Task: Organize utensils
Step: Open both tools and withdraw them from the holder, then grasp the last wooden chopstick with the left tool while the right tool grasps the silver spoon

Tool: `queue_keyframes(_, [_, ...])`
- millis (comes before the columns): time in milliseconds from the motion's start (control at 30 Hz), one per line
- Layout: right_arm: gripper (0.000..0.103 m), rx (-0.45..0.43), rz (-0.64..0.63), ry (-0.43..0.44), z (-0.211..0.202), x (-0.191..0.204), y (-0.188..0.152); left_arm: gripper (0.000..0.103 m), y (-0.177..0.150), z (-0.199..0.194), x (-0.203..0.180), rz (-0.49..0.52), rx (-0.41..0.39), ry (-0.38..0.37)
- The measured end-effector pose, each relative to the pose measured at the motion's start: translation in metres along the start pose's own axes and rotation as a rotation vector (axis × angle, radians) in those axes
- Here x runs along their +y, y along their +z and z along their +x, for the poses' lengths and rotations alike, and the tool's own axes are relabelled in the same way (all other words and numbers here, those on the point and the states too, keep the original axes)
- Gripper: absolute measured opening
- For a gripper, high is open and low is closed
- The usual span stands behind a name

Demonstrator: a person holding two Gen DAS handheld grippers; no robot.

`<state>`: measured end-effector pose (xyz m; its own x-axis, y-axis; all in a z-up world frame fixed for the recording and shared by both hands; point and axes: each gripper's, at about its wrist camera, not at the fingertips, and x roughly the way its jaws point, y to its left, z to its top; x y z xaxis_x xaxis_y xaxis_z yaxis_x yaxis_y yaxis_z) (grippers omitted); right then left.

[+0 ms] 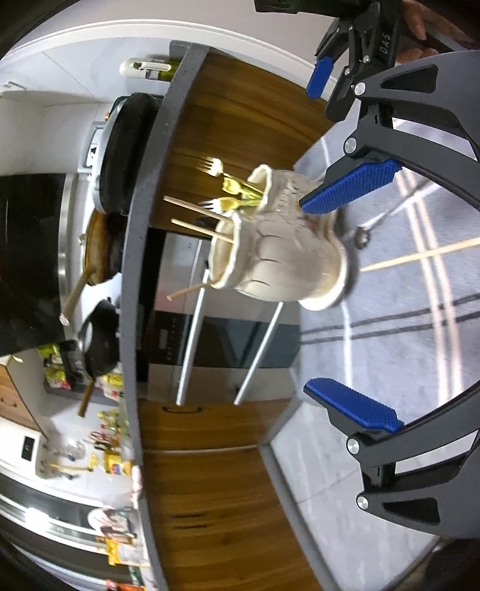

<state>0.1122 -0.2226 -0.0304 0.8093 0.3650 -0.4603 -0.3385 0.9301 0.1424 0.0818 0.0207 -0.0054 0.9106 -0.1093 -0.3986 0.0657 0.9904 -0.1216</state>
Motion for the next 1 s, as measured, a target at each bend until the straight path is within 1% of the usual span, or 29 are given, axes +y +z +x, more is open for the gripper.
queue_keyframes(100, [0.091, 0.024, -0.006, -0.006, 0.000, 0.004, -0.008, 0.091, -0.010, -0.003, 0.001, 0.002, 0.022, 0.010])
queue_keyframes(400, [0.091, 0.107, -0.053, -0.035, 0.010, 0.016, -0.030, 0.091, -0.041, 0.001, -0.004, 0.041, 0.139, 0.015])
queue_keyframes(533, [0.091, 0.125, -0.059, -0.048, 0.012, 0.017, -0.034, 0.091, -0.055, 0.012, -0.014, 0.094, 0.229, 0.016])
queue_keyframes(600, [0.091, 0.130, -0.070, -0.054, 0.013, 0.018, -0.036, 0.090, -0.060, 0.017, -0.019, 0.112, 0.271, 0.005])
queue_keyframes(667, [0.091, 0.133, -0.081, -0.065, 0.013, 0.017, -0.038, 0.083, -0.065, 0.020, -0.025, 0.132, 0.316, -0.015])
queue_keyframes(733, [0.091, 0.134, -0.087, -0.073, 0.012, 0.015, -0.039, 0.069, -0.071, 0.025, -0.031, 0.162, 0.373, -0.023])
queue_keyframes(767, [0.091, 0.136, -0.087, -0.075, 0.012, 0.013, -0.039, 0.066, -0.074, 0.026, -0.032, 0.172, 0.392, -0.026])
queue_keyframes(833, [0.091, 0.140, -0.084, -0.077, 0.012, 0.009, -0.039, 0.055, -0.080, 0.028, -0.036, 0.193, 0.441, -0.032])
queue_keyframes(867, [0.091, 0.142, -0.082, -0.077, 0.012, 0.007, -0.039, 0.052, -0.081, 0.030, -0.037, 0.197, 0.458, -0.036])
queue_keyframes(933, [0.091, 0.149, -0.077, -0.078, 0.013, 0.004, -0.040, 0.041, -0.083, 0.033, -0.039, 0.201, 0.505, -0.051])
queue_keyframes(1000, [0.091, 0.158, -0.072, -0.073, 0.015, 0.002, -0.041, 0.037, -0.082, 0.036, -0.042, 0.220, 0.532, -0.051])
